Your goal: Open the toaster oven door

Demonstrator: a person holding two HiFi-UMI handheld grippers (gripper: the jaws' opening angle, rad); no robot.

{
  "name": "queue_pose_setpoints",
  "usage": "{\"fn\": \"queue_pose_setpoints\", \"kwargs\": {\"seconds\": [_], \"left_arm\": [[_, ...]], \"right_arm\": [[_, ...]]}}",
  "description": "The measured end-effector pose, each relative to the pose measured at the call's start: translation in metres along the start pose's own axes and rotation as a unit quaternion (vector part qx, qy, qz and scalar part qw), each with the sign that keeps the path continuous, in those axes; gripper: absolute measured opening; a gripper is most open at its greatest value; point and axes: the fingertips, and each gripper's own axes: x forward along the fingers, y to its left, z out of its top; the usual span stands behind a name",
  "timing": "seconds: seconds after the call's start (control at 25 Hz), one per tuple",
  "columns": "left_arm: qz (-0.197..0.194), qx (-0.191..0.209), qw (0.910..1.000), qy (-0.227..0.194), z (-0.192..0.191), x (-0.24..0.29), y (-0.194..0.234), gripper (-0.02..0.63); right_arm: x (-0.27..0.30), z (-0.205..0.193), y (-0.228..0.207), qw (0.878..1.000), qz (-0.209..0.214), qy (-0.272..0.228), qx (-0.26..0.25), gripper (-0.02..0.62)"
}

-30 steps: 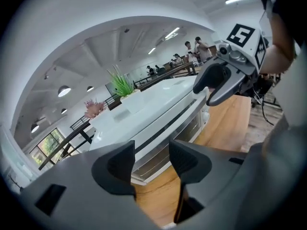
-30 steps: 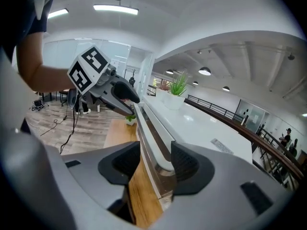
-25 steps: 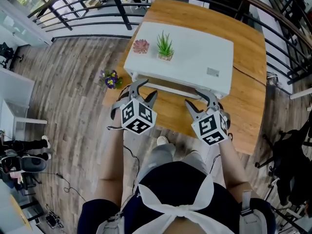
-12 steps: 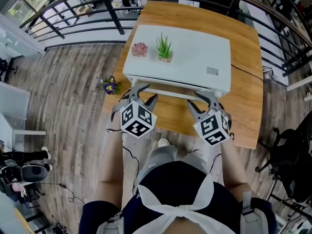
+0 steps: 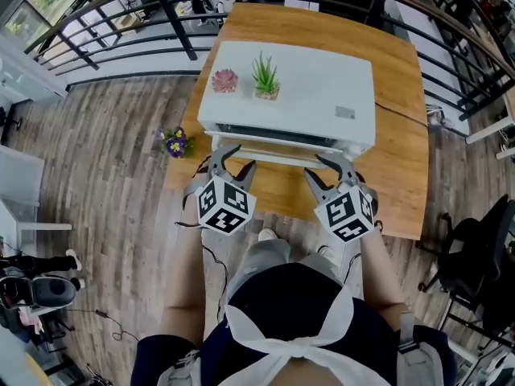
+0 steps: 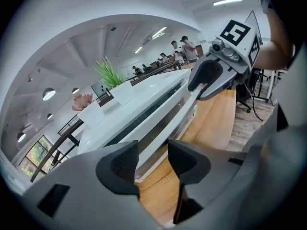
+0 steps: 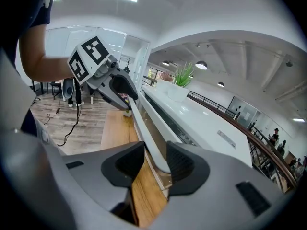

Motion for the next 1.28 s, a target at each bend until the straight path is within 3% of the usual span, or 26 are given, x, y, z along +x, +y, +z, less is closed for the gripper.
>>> {"fn": "queue_pose_setpoints", "kwargs": {"seconds": [0.52, 0.84, 1.28], "left_arm": [[0.004, -0.008, 0.9999, 0.006, -0.012, -0.011, -0.016, 0.199], [-0.002, -0.015, 0.9998, 0.009, -0.023, -0.016, -0.028, 0.199], [-0.011, -0.021, 0.9993, 0.029, -0.039, -0.020, -0.045, 0.199]], "right_arm": [[-0.012, -0.003, 0.021, 0.999, 0.039, 0.001, -0.028, 0.140], [-0.026, 0.014, 0.013, 0.998, 0.038, -0.037, -0.022, 0.133], [-0.010, -0.010, 0.019, 0.997, 0.042, 0.018, -0.069, 0.108]]}}
